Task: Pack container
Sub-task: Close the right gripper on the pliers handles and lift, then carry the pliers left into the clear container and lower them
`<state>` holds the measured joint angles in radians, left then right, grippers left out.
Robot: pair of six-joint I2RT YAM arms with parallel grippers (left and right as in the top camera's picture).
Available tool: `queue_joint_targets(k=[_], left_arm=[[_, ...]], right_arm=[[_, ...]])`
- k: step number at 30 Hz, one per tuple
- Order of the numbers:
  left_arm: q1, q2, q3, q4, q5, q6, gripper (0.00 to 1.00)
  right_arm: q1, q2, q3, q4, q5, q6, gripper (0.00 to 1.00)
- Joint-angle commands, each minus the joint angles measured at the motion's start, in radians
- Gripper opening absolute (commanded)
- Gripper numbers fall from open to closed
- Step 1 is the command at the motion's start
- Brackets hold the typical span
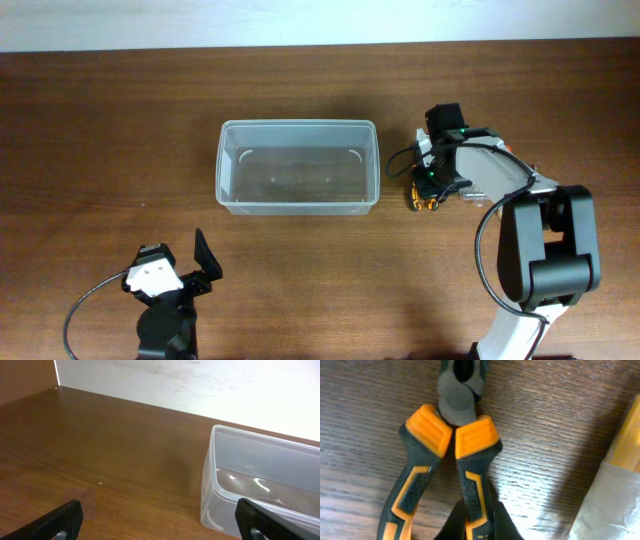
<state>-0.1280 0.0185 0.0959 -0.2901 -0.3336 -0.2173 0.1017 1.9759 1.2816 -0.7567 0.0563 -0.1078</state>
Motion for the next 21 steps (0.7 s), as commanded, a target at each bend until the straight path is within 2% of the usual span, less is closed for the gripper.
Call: queue_joint_targets(k=[1,7,14,21], left_arm=[[-0.003,-0.006,-0.003,-0.002,-0.003,0.009,0.99],[-0.003,-0.006,-0.003,-0.002,-0.003,0.009,0.99],[-0.003,-0.006,-0.003,-0.002,-0.003,0.009,0.99],[-0.003,-0.006,-0.003,-0.002,-0.003,0.009,0.99]], right_arm=[[0.003,0.016,0.065,-0.034,0.008,0.012,0.04],[0.003,0.015,0.258,-0.144,0.009,0.012,0.04],[0.005,0.009,0.600,-0.303,0.008,0.003,0.04],[0.079,0.008,0.874,-0.464,0.000,-0.254,0.04]])
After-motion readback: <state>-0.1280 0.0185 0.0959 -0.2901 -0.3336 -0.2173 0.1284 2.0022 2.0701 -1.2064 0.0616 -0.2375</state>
